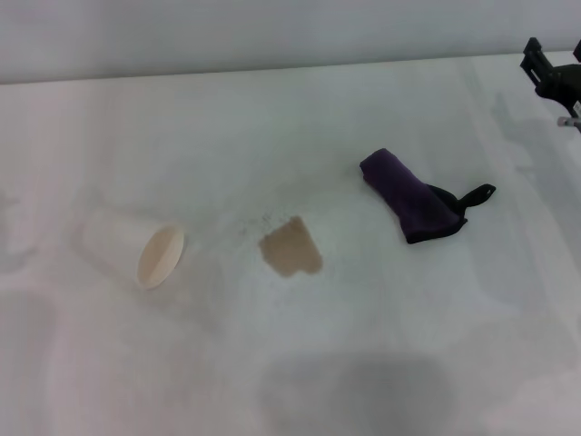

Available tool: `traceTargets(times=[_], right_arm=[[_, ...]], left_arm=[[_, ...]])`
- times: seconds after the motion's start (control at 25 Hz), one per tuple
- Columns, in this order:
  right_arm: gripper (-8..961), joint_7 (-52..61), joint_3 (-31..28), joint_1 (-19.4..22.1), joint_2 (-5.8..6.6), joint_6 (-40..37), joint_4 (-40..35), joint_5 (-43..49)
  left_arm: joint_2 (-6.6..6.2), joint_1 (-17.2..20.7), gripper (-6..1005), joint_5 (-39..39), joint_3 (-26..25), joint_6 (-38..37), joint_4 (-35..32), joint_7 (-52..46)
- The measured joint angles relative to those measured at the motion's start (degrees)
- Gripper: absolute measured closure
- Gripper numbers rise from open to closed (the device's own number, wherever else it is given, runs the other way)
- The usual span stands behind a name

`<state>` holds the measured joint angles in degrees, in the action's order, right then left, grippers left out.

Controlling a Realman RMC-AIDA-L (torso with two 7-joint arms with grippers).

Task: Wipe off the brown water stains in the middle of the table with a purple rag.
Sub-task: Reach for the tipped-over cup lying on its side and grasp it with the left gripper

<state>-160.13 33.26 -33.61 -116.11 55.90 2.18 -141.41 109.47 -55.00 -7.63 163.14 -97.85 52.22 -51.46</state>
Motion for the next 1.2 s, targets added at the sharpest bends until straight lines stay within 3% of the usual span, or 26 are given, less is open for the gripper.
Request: traceTargets(times=[0.08, 0.36, 0.76, 0.96, 1.2], right_arm=[[183, 0.00, -1.21, -0.05, 0.02, -0.13, -0.04, 0.00], [182, 0.00, -3.61, -0.46, -0.05, -0.40, 0.46, -0.01], [182, 0.02, -4.87, -1.01, -0.09, -3.23, 0.75, -0.01], [183, 0.07, -6.13, -1.03, -0.09, -3.67, 1.33, 0.00], [183, 0.09, -6.56, -0.99, -0.09, -3.99, 1.43, 0.00]], left_arm=[[0.92, -1.32, 116, -1.77, 0.03, 0.67, 1.72, 4.60], [2.06, -4.06, 115, -4.08, 0.08, 1.80, 2.27, 18.26], [8.90, -10.22, 116, -13.21, 0.08, 7.59, 0.86, 26.62], [8.81, -10.69, 116, -13.76, 0.01, 10.62, -4.61, 27.56], [8.93, -11.07, 115, -13.65, -0.02, 13.26, -6.75, 29.38]])
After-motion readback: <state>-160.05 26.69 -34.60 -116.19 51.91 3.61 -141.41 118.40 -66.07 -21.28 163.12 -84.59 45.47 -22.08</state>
